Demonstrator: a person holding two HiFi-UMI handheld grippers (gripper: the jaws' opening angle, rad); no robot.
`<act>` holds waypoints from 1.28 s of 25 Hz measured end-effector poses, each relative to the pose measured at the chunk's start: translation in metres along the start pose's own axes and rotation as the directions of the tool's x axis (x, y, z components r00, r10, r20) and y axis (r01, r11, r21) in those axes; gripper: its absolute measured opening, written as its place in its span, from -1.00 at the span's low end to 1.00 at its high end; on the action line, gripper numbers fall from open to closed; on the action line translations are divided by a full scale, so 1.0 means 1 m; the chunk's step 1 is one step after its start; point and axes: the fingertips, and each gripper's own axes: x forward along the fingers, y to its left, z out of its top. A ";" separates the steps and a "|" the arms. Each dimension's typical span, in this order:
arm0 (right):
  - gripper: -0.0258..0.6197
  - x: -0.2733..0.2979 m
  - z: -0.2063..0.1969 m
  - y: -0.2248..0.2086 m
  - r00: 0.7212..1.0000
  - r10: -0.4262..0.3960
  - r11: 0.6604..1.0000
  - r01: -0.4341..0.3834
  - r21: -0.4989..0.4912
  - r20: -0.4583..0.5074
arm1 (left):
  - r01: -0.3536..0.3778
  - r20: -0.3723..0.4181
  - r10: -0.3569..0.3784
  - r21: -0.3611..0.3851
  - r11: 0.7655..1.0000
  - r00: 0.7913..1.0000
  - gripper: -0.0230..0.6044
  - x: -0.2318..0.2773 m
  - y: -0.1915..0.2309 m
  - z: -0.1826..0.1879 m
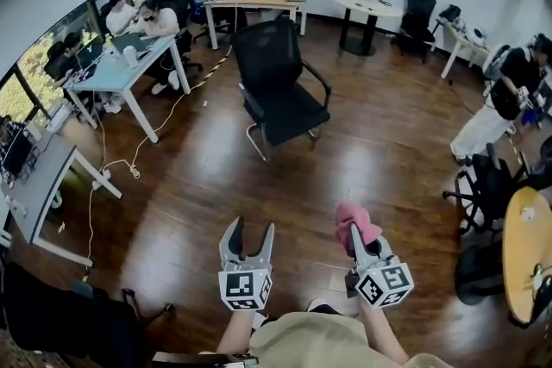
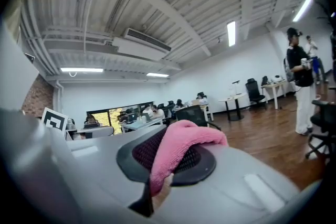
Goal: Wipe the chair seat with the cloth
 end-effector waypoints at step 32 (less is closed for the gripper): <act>-0.87 -0.198 0.112 -0.537 0.523 -0.823 0.542 0.839 0.035 0.221 | 0.872 -0.081 -0.868 0.028 0.489 0.490 -0.11 0.403 -0.631 -0.054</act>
